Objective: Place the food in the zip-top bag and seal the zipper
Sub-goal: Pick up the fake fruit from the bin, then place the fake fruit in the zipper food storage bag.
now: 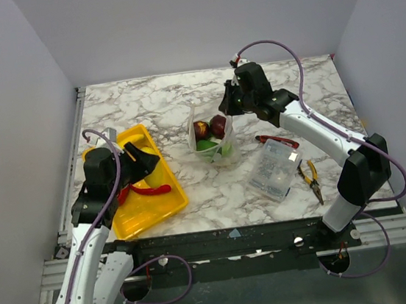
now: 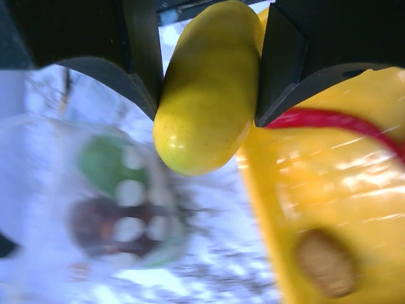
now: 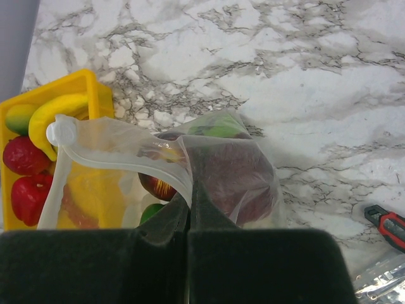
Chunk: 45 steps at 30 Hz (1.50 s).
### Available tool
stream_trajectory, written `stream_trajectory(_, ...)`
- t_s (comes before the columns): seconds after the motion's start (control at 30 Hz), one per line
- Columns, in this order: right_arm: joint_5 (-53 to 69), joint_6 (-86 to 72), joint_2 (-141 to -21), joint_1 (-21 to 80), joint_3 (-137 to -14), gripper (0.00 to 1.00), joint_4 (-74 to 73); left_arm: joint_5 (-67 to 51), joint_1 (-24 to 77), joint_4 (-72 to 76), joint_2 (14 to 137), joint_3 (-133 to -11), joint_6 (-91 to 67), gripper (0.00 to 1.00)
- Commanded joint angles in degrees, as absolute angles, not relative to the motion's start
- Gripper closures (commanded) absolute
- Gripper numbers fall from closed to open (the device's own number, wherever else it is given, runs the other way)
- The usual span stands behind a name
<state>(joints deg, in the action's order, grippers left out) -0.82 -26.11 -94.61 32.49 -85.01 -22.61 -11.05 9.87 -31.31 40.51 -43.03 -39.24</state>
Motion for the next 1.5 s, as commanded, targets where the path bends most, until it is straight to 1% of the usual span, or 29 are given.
stream_trajectory(0.0,1.83,-27.16,-93.4,32.08,-83.93,0.99,-21.29,-39.14,10.17,-6.48,42.36,-42.5,-43.07,1.0)
stream_trajectory(0.07,2.34,-27.48,-93.44,32.02,-83.98,0.99,-21.23,-44.97,11.35,2.13,45.73,-43.03,-47.38,1.0)
stream_trajectory(0.13,2.83,-27.7,-93.34,32.05,-83.95,0.99,-21.23,-45.8,14.6,4.74,48.83,-45.7,-47.55,1.0)
stream_trajectory(0.2,3.0,-27.87,-93.17,32.04,-83.8,0.99,-21.3,-43.17,19.33,3.44,51.18,-49.16,-44.79,1.0)
stream_trajectory(0.27,2.85,-28.06,-92.77,32.07,-83.67,1.0,-21.27,-37.99,23.72,0.55,53.32,-52.81,-41.17,1.0)
stream_trajectory(0.37,2.64,-28.21,-92.38,32.06,-83.5,0.99,-21.37,-32.86,27.23,-3.2,56.97,-57.41,-36.81,1.0)
stream_trajectory(0.53,2.62,-28.35,-91.93,32.05,-83.74,0.99,-21.58,-29.3,28.81,-3.41,62.75,-61.55,-33.59,1.0)
stream_trajectory(0.63,2.38,-28.33,-92.02,32.07,-83.98,1.0,-21.84,-30.52,29.08,-2.53,66.63,-63.85,-33.9,0.99)
stream_trajectory(0.73,2.2,-28.37,-92.16,32.05,-84.1,1.0,-21.93,-30.54,29.27,-0.97,69.53,-64.75,-34.75,0.92)
stream_trajectory(0.83,2.15,-28.32,-92.33,32.0,-84.2,0.99,-21.89,-29.35,29.27,-0.52,72.13,-65.28,-34.72,0.91)
stream_trajectory(0.97,2.02,-28.31,-92.6,32.06,-84.09,0.99,-21.99,-28.99,29.27,1.82,74.96,-64.83,-35.06,0.86)
stream_trajectory(1.17,1.65,-27.91,-92.82,32.04,-84.3,0.99,-22.41,-29.67,29.27,4.02,77.95,-64.19,-36.59,0.71)
stream_trajectory(1.2,1.52,-27.88,-92.71,32.06,-84.19,1.0,-22.41,-29.28,29.25,4.09,78.2,-64.08,-36.73,0.67)
stream_trajectory(1.27,1.19,-27.81,-92.47,32.04,-84.03,0.99,-22.4,-28.49,29.18,3.46,78.38,-64.06,-36.65,0.52)
stream_trajectory(1.3,1.06,-27.78,-92.47,32.01,-84.02,0.99,-22.41,-28.04,29.18,2.96,78.47,-64.15,-36.61,0.41)
stream_trajectory(1.37,1.06,-27.83,-92.61,32.07,-84.07,0.99,-22.41,-27.12,29.16,1.8,78.18,-64.38,-36.33,0.26)
stream_trajectory(1.47,1.55,-27.88,-92.87,32.03,-84.16,0.99,-22.36,-25.87,29.18,0.76,77.41,-64.25,-35.8,0.12)
